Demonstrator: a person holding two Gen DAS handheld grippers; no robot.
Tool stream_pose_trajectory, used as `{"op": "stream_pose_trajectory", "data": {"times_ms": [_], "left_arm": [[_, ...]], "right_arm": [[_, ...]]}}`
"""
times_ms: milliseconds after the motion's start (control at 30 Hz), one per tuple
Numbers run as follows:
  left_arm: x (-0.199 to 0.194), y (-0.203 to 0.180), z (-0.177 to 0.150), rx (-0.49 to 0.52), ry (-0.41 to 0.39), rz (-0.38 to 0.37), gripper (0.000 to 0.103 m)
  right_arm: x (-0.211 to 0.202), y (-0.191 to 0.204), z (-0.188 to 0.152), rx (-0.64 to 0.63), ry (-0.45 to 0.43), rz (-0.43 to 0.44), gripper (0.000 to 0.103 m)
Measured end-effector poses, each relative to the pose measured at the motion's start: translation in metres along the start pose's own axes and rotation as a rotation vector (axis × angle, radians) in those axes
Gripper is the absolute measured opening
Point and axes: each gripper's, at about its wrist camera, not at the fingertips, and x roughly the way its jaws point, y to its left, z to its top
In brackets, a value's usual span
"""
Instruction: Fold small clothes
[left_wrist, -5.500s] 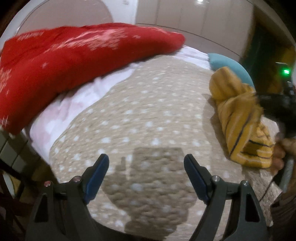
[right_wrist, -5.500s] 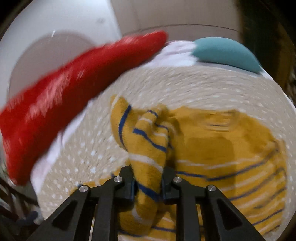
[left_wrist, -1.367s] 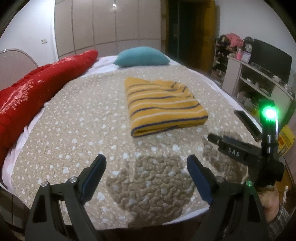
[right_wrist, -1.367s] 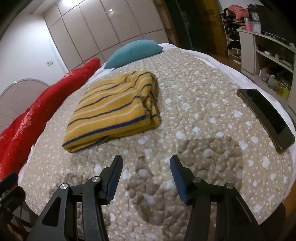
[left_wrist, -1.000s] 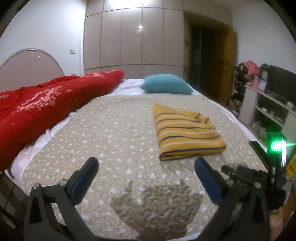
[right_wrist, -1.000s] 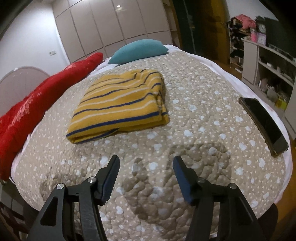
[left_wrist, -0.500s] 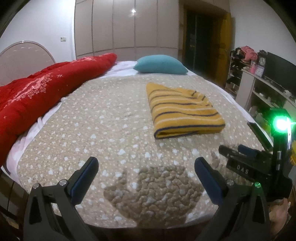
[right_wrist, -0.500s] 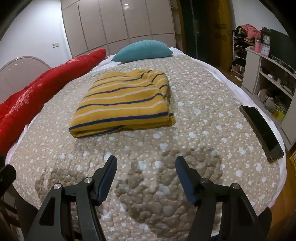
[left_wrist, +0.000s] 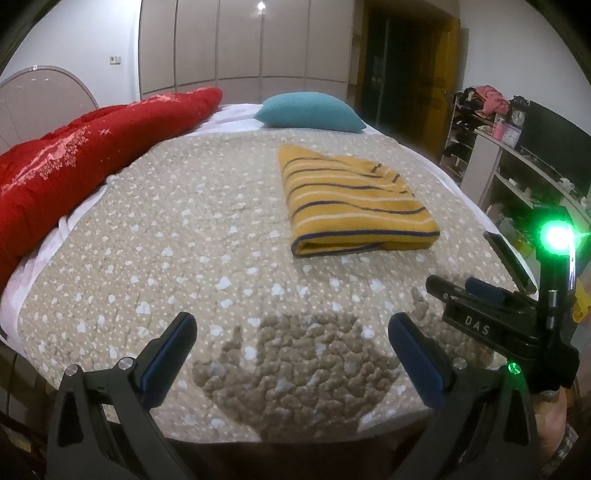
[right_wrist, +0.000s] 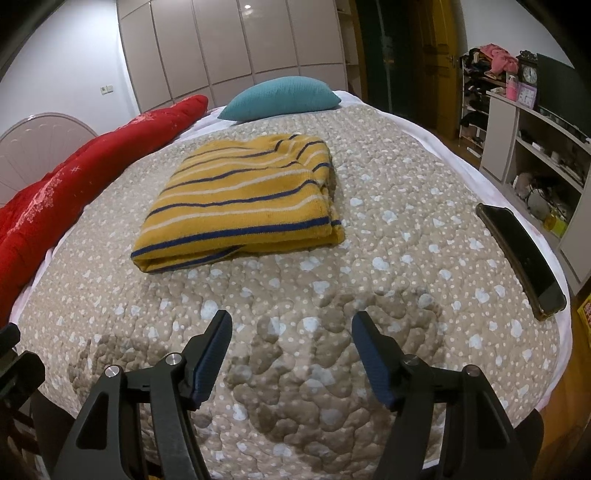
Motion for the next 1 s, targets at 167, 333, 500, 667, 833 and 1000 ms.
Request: {"op": "stream_pose_trajectory", "data": {"times_ms": [167,333,500,667,833,1000], "left_arm": [[0.005,0.002,-0.002,-0.012,0.025,-0.012,0.103],[0.007,0.003,-0.003,-0.016,0.033,-0.018,0.103],[0.010,0.004,-0.004,-0.022,0.046,-0.022,0.103],[0.013,0.005,-0.007,-0.029,0.058,-0.023,0.103],[0.017,0.006,-0.011,-0.034,0.072,-0.022,0.103],[0.023,0.007,-0.016,-0.042,0.091,-0.022,0.103]], "right_arm": [[0.002,-0.002,-0.001,-0.002,0.007,-0.001,0.073],[0.004,-0.002,-0.003,-0.003,0.010,-0.002,0.073],[0.006,-0.003,-0.005,-0.002,0.017,-0.004,0.073],[0.009,-0.005,-0.008,-0.002,0.025,-0.005,0.074],[0.013,-0.006,-0.013,-0.004,0.038,-0.008,0.074],[0.018,-0.006,-0.018,-0.009,0.048,-0.012,0.074]]}}
